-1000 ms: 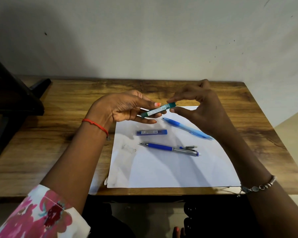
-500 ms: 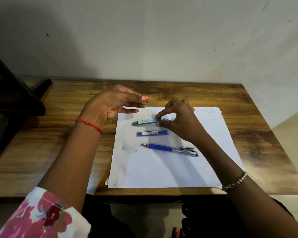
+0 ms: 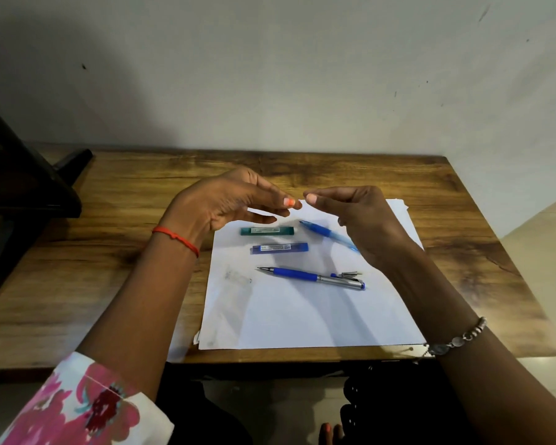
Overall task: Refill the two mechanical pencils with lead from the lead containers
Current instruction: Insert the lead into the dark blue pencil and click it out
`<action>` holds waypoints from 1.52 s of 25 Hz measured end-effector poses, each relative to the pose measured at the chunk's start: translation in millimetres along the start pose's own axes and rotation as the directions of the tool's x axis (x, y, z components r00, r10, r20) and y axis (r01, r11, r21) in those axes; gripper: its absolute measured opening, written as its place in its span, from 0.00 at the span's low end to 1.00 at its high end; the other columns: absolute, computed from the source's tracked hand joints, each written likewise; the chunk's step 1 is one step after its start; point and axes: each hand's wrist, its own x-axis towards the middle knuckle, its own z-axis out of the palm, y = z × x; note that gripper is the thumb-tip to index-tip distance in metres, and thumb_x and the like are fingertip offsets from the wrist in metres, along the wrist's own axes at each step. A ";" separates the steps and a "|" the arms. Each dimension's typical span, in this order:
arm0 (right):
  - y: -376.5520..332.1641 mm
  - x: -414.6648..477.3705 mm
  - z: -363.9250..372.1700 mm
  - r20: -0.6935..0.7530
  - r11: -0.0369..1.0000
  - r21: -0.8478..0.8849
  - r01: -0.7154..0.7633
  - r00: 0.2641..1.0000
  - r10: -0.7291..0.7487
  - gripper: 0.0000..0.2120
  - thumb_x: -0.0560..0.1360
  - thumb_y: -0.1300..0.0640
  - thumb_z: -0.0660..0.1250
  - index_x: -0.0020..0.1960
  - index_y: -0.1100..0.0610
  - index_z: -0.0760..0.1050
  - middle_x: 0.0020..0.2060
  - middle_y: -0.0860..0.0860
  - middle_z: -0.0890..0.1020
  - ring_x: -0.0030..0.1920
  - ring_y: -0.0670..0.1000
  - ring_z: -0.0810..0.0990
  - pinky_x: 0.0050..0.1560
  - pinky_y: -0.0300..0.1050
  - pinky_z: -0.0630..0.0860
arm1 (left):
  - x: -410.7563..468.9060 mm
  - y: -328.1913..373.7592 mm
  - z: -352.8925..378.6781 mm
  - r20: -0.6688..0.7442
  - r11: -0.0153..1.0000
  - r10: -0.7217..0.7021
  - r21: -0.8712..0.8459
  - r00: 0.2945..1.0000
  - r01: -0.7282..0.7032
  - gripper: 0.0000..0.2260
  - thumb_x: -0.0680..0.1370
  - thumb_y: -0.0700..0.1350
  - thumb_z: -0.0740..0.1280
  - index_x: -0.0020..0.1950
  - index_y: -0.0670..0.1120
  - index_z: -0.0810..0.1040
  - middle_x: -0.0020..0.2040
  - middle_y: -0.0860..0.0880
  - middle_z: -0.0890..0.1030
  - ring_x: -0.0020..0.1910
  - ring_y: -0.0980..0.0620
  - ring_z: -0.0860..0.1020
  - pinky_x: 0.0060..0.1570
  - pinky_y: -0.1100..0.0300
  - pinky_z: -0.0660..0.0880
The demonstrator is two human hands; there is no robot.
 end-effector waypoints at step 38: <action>-34.3 -43.0 -37.5 -0.439 0.812 0.332 0.481 0.840 -0.318 0.07 0.68 0.59 0.72 0.46 0.58 0.82 0.34 0.48 0.84 0.33 0.48 0.75 0.36 0.39 0.72 | -22.4 20.6 30.0 -0.080 0.937 0.345 0.085 0.935 -0.338 0.09 0.61 0.35 0.75 0.35 0.47 0.82 0.30 0.52 0.82 0.31 0.56 0.80 0.37 0.64 0.79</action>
